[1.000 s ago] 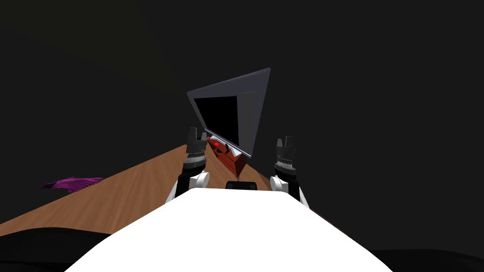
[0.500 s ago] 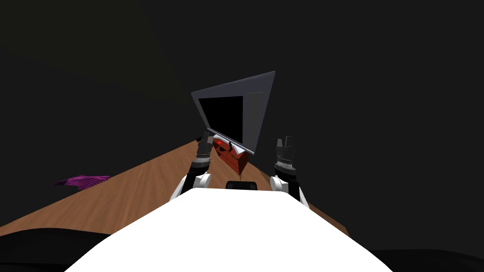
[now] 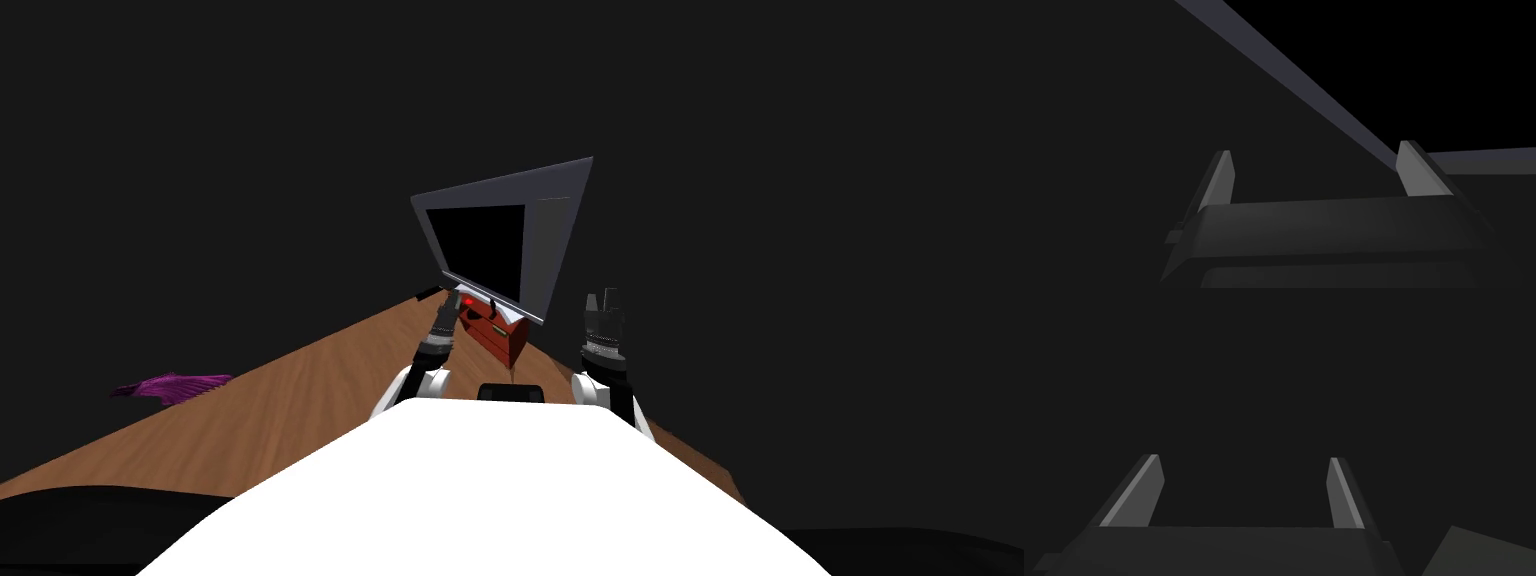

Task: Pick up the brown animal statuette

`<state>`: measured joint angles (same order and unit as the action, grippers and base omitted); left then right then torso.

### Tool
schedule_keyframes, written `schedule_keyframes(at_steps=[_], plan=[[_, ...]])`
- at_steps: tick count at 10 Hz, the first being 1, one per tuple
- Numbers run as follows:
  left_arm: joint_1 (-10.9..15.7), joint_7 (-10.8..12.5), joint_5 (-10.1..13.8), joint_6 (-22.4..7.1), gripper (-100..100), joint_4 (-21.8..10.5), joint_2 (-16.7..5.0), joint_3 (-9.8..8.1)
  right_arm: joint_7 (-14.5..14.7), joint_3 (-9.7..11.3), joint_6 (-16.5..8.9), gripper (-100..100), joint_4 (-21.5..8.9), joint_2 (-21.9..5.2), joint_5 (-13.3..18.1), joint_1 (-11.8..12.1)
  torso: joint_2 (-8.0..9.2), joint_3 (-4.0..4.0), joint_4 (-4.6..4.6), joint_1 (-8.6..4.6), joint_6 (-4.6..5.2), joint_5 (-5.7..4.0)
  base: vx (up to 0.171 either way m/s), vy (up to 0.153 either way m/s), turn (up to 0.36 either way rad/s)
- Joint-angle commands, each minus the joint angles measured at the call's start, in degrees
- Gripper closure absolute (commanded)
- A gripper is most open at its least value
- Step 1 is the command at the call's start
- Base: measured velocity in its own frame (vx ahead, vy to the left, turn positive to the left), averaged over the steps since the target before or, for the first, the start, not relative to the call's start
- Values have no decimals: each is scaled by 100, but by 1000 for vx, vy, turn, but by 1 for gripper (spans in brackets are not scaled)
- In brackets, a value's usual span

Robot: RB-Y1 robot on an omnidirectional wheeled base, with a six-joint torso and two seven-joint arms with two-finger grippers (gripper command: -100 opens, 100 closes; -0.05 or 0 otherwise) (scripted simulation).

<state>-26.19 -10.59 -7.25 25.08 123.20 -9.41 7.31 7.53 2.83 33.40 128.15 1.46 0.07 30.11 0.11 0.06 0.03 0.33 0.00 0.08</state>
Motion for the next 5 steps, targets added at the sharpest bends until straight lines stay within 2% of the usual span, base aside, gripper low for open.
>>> schedule_keyframes(at_steps=[1, 3, 4, 5], plan=[[86, -97, -89, -30, -100, -286, -128, 69, 0, 0, 0, 0, 0, 0, 0, 0, 0, 0, 0, 0, 0, 0, -37, 113, -47], [201, -229, -225, -62, -100, -666, -292, 169, 0, 0, 0, 0, 0, 0, 0, 0, -2, -1, 0, 10, 0, 3, -20, 111, -70], [201, -229, -225, -62, -100, -701, -292, 169, 0, 0, 0, 0, 0, 0, 0, 0, -8, -4, -1, 12, 1, 2, -6, 88, -31], [263, -297, -298, -77, -100, -914, -371, 222, 0, 0, 0, 0, 0, 0, 0, 1, -10, -6, -2, 3, -1, 1, -10, 72, -53]])
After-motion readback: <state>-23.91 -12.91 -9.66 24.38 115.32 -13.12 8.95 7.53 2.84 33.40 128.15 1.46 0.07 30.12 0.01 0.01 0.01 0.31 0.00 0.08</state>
